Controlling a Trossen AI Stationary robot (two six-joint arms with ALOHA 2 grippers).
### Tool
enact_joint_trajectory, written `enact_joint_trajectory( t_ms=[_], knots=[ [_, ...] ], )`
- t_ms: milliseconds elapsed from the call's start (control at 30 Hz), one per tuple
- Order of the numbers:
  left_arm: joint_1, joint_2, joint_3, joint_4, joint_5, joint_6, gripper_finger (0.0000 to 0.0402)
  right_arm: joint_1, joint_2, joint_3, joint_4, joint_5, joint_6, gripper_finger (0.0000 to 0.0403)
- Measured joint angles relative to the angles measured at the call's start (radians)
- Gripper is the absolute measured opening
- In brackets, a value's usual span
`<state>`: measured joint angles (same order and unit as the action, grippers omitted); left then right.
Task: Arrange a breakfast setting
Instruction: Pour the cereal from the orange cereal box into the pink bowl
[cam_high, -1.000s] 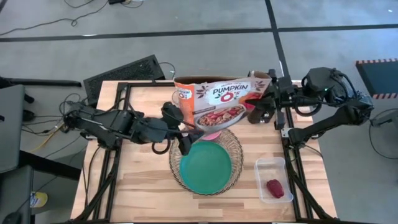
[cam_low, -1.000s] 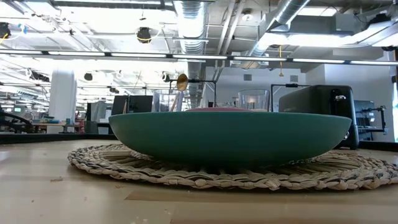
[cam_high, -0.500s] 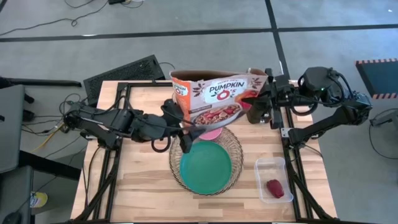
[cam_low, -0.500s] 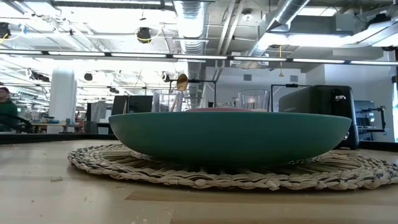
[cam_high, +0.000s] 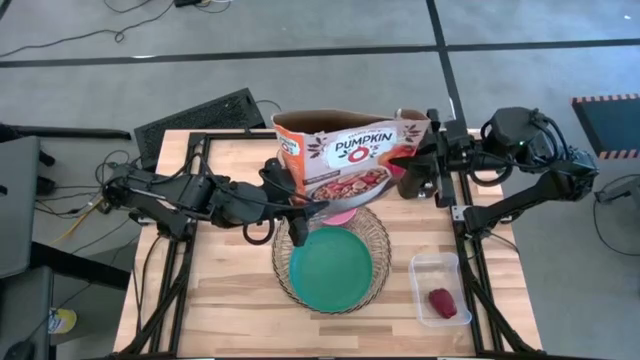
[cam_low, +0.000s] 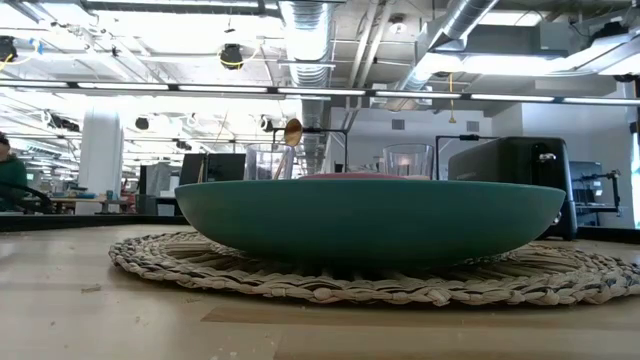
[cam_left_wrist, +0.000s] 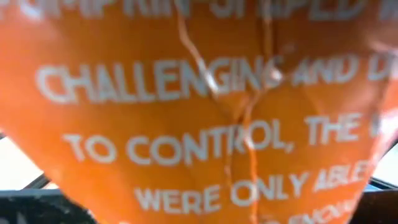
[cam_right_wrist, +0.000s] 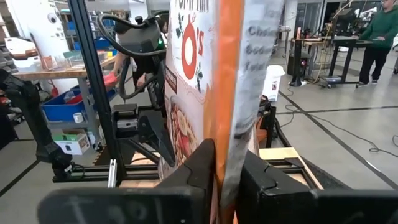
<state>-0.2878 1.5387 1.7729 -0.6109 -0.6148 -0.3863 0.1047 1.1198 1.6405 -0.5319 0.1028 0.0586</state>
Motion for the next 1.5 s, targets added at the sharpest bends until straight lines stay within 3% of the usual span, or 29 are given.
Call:
enact_joint_trajectory(
  t_ms=[233, 433, 733, 900, 1000, 1267, 1500],
  knots=[
    [0.0, 0.004, -0.002, -0.014, 0.009, 0.024, 0.0204, 0.0, -0.006, 0.0, -0.001, -0.002, 0.017, 0.0181],
    [0.0, -0.014, -0.003, -0.01, 0.01, 0.039, 0.0202, 0.0, -0.091, 0.001, -0.064, 0.0, 0.014, 0.027],
    [-0.002, -0.065, -0.003, 0.019, 0.008, 0.072, 0.0202, -0.001, -0.18, 0.0, -0.325, 0.002, 0.079, 0.0286],
    [-0.002, -0.104, -0.003, 0.125, 0.013, 0.147, 0.0202, 0.0, -0.206, -0.099, -0.338, 0.001, 0.098, 0.0286],
    [-0.002, -0.115, -0.002, 0.192, 0.037, 0.196, 0.0202, 0.0, -0.223, -0.21, -0.244, 0.0, 0.098, 0.0286],
    [-0.003, -0.122, -0.002, 0.327, 0.122, 0.293, 0.0202, -0.012, -0.236, -0.486, 0.23, -0.112, 0.075, 0.0286],
    [0.011, -0.121, -0.002, 0.367, 0.166, 0.298, 0.0202, -0.016, -0.173, -0.557, 0.586, -0.131, 0.064, 0.0286]
  ],
)
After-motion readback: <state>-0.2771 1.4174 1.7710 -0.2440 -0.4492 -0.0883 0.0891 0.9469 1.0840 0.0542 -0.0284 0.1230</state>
